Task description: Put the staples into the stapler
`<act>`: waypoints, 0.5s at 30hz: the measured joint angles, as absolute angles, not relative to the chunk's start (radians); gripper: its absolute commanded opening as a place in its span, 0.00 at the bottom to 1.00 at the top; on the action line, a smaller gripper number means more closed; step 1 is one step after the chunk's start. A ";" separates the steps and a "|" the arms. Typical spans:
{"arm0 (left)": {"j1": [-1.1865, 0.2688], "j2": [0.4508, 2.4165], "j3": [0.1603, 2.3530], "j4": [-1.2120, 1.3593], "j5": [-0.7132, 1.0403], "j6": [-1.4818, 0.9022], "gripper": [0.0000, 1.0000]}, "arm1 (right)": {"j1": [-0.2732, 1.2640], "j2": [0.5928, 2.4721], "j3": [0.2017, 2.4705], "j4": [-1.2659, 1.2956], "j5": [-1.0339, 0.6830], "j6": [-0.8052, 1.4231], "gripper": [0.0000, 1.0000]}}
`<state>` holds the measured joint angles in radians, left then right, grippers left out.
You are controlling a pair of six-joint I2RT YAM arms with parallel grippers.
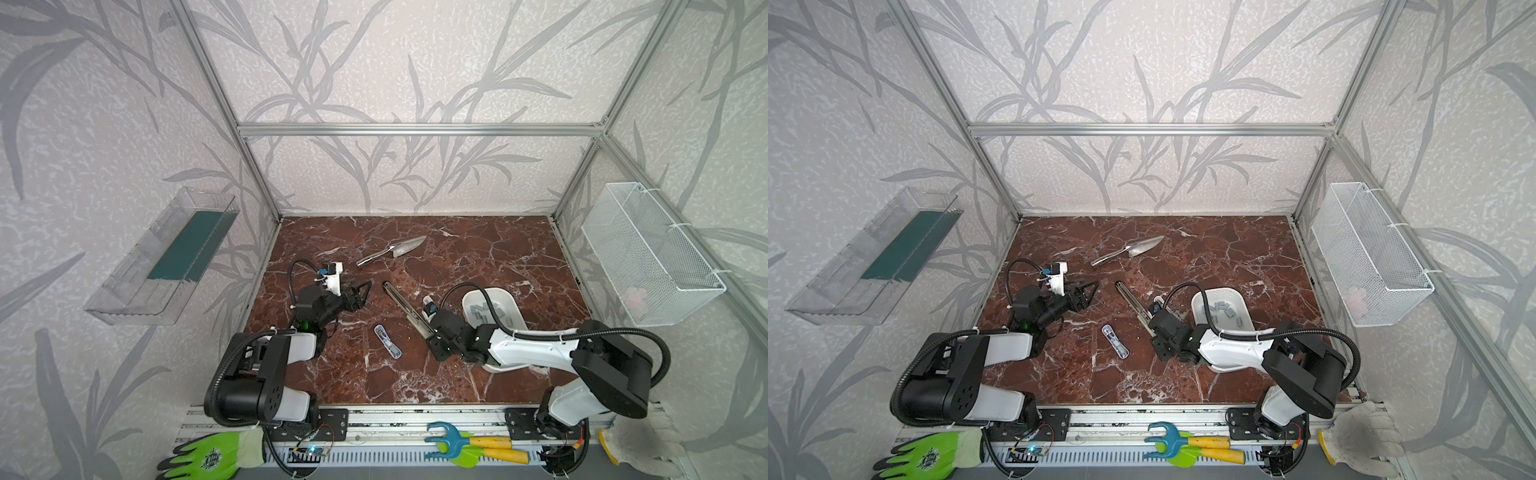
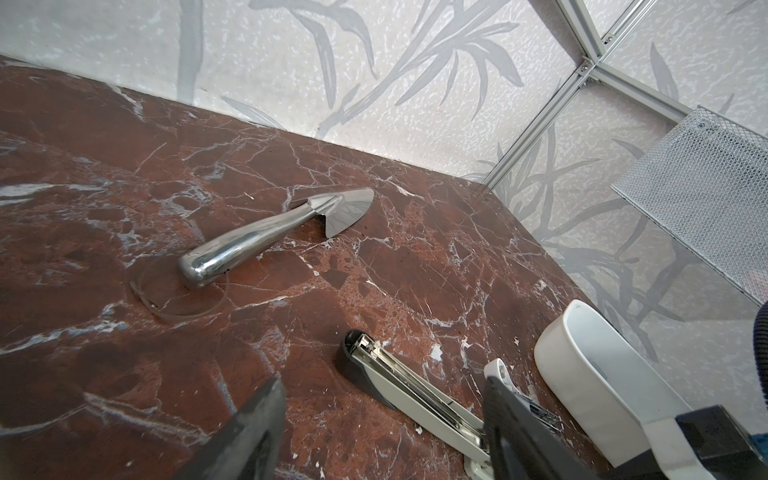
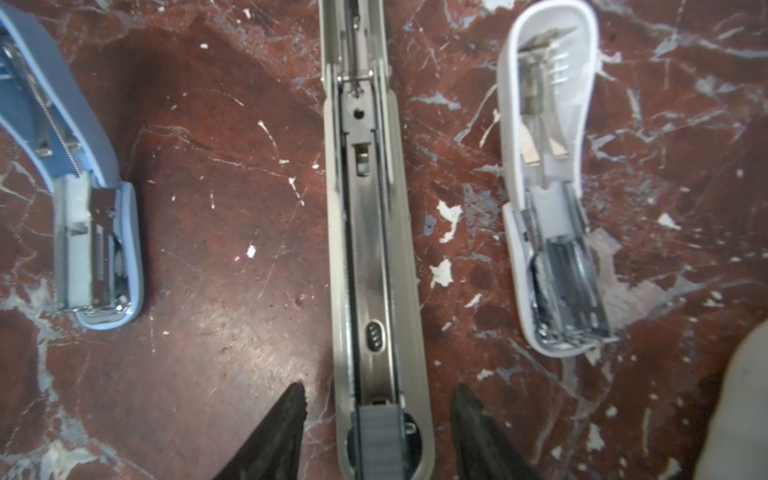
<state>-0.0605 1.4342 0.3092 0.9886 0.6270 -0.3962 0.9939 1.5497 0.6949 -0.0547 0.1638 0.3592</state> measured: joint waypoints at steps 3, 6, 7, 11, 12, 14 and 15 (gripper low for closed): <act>-0.060 1.434 0.309 0.989 0.627 -0.396 0.76 | 1.009 1.571 0.709 -0.045 0.168 0.371 0.53; -0.060 1.434 0.309 0.989 0.627 -0.396 0.76 | 1.013 1.573 0.717 -0.031 0.168 0.382 0.53; -0.060 1.434 0.309 0.989 0.627 -0.396 0.76 | 1.013 1.573 0.717 -0.026 0.168 0.386 0.52; -0.060 1.434 0.309 0.989 0.627 -0.396 0.76 | 1.013 1.574 0.719 -0.012 0.167 0.391 0.51; -0.060 1.434 0.309 0.989 0.627 -0.396 0.76 | 1.013 1.576 0.722 -0.010 0.167 0.391 0.51; -0.060 1.434 0.309 0.989 0.627 -0.396 0.76 | 1.013 1.576 0.725 -0.008 0.168 0.389 0.51; -0.060 1.434 0.309 0.989 0.627 -0.396 0.76 | 1.013 1.576 0.726 -0.009 0.168 0.387 0.51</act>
